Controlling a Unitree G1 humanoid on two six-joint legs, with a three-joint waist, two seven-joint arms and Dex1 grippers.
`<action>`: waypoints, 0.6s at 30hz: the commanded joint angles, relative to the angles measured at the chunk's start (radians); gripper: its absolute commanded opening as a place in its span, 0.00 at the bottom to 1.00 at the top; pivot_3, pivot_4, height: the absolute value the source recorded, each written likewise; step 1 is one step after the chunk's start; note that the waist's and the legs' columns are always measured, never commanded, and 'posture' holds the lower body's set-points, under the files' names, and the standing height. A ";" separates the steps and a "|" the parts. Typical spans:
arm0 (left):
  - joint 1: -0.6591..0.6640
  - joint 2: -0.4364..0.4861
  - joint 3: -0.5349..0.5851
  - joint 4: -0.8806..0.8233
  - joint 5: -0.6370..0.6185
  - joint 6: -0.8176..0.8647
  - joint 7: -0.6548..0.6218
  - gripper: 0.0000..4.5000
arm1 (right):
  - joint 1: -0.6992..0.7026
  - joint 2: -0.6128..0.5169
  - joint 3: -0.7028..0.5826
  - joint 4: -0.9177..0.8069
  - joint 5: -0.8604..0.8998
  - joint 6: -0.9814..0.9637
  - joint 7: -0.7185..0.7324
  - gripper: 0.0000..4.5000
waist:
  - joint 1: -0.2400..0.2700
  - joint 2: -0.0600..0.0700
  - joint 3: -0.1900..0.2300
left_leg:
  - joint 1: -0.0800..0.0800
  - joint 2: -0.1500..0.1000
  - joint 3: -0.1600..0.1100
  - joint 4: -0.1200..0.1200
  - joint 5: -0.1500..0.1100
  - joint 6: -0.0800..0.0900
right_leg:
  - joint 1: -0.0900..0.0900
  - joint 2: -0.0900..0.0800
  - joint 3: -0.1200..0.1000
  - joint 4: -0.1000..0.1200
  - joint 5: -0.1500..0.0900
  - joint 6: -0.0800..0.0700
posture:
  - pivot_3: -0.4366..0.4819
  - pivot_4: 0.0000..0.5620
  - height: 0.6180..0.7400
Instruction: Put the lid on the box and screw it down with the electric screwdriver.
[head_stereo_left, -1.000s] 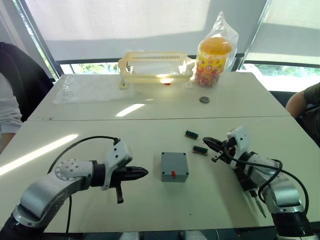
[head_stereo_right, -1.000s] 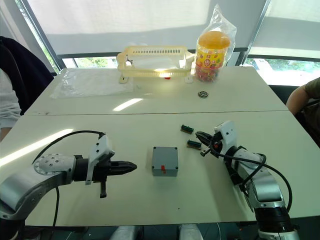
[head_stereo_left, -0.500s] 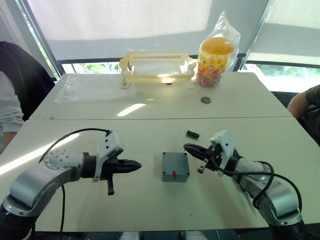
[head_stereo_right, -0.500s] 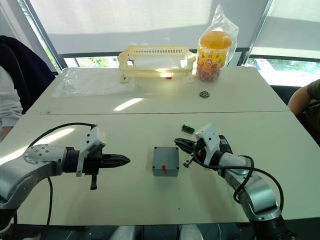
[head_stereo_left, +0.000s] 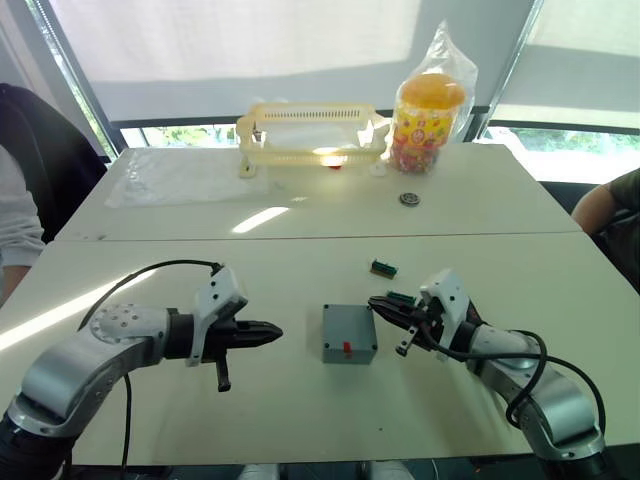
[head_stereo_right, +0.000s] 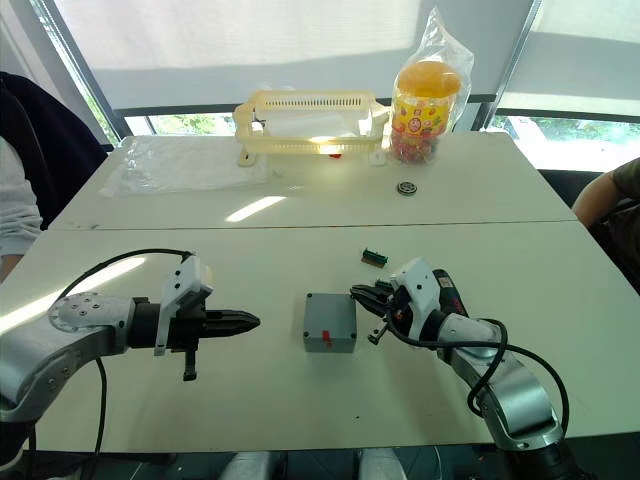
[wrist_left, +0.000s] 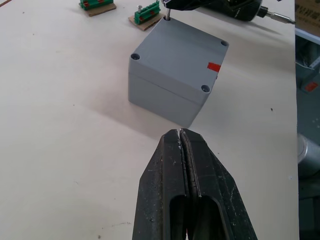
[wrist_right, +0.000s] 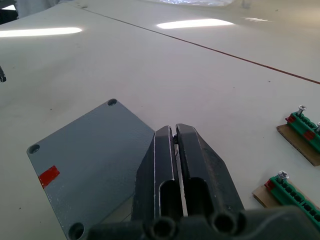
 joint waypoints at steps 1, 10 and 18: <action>-0.010 -0.005 0.002 -0.016 0.005 -0.025 0.003 0.00 | -0.002 -0.007 0.018 -0.015 -0.019 -0.031 0.008 0.01 | 0.000 0.000 0.000 | 0.000 0.000 0.000 0.000 0.000 0.000 | 0.000 0.000 0.000 0.000 0.000 0.000 | 0.48 0.27 1.00; -0.005 0.001 0.007 -0.009 0.016 -0.036 -0.010 0.00 | -0.041 -0.029 0.055 0.038 -0.079 -0.089 0.045 0.20 | -0.001 0.000 0.000 | 0.000 0.000 0.000 0.000 0.000 0.000 | 0.000 0.000 0.000 0.000 0.000 0.000 | 0.48 0.27 1.00; -0.097 -0.009 0.055 0.012 -0.080 0.027 -0.013 0.00 | -0.079 -0.147 -0.137 -0.100 0.129 0.082 0.116 0.77 | 0.003 -0.001 0.002 | 0.000 0.000 -0.001 0.001 0.000 0.000 | 0.000 0.000 0.000 0.000 0.000 0.000 | 0.48 0.27 1.00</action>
